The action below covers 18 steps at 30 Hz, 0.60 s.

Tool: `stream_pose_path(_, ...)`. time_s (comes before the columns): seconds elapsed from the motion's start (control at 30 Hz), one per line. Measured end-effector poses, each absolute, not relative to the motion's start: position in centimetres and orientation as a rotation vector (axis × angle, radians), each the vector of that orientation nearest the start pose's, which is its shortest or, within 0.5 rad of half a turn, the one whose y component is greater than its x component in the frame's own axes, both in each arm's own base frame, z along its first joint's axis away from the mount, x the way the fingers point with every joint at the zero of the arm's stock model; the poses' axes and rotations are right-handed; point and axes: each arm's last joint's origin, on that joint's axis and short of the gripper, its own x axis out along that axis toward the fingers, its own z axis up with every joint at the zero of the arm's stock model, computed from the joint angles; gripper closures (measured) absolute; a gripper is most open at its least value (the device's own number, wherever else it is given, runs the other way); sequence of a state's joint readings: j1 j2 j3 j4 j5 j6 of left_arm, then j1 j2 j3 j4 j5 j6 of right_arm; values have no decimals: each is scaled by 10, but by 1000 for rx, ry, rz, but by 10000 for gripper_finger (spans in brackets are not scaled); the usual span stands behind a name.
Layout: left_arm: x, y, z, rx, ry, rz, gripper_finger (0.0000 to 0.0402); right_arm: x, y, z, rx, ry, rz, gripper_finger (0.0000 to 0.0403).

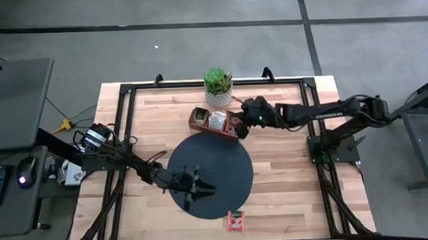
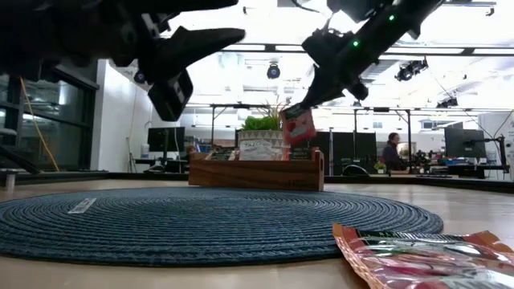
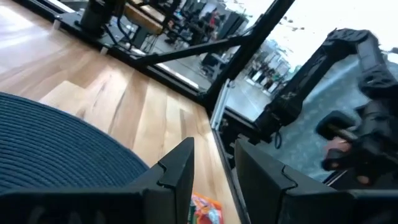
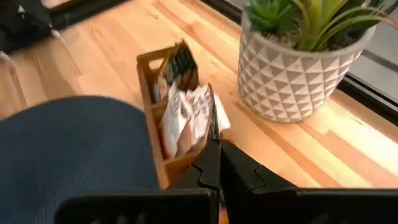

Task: Pick & Place Tea
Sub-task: Put the orange tea bag into the right section of the wooden organizer

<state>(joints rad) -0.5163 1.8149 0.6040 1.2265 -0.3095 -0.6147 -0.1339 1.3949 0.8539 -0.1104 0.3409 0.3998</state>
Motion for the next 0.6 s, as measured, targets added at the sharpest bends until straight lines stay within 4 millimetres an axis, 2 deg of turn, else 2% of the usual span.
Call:
stream_pose_path(0.2, 279, -149, 148, -629, 65, -209, 287, 291, -69, 219, 348, 587, -540, 403)
stream_pose_path(0.4, 279, -150, 148, -630, 77, -240, 287, 299, -69, 198, 336, 668, -521, 403)
stream_pose_path(0.6, 279, -150, 148, -628, 83, -242, 287, 304, -70, 190, 347, 674, -530, 403)
